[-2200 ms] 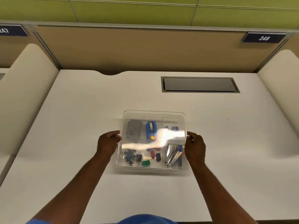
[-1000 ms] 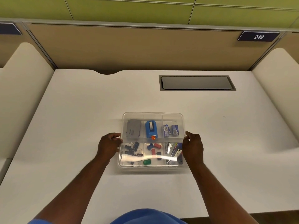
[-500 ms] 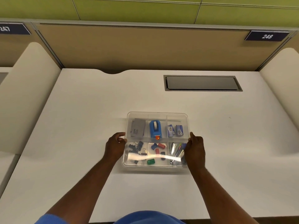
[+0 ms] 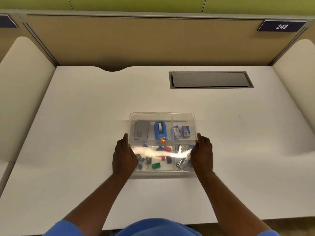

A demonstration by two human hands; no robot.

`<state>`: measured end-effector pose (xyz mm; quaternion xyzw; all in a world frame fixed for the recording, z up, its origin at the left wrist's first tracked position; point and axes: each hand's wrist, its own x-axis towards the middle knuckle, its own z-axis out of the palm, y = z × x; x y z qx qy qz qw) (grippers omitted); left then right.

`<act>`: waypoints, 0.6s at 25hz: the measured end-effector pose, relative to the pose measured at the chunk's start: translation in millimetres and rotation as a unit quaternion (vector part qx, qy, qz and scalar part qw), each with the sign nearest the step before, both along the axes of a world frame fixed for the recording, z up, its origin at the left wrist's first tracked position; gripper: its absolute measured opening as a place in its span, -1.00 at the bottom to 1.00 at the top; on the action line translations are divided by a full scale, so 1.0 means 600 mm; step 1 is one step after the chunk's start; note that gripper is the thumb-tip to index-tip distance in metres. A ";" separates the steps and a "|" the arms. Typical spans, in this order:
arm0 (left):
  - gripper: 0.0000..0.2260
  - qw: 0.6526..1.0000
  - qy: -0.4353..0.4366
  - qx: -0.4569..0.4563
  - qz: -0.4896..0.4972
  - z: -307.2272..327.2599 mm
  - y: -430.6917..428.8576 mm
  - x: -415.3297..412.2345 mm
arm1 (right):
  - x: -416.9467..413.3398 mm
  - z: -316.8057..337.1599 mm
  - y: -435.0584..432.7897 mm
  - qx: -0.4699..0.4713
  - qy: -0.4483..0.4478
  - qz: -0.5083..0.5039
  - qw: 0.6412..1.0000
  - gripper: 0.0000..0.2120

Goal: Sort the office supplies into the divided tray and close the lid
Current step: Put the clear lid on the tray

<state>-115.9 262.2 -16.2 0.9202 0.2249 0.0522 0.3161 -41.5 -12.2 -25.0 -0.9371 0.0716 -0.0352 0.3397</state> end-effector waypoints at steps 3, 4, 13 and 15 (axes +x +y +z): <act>-0.59 0.999 -0.044 -0.002 0.009 -0.007 0.007 -0.002 | 0.002 0.003 -0.008 0.008 -0.001 -0.008 1.000 -0.61; -0.58 0.999 -0.046 -0.006 0.015 -0.007 0.013 0.001 | 0.002 0.004 -0.011 0.002 -0.001 -0.014 1.000 -0.62; -0.30 0.977 0.016 0.141 -0.162 0.006 0.028 0.135 | 0.096 0.019 0.020 -0.133 0.024 0.164 0.977 -0.32; -0.24 0.968 0.034 0.162 -0.189 -0.001 0.023 0.151 | 0.116 0.013 0.032 -0.176 0.029 0.193 0.965 -0.28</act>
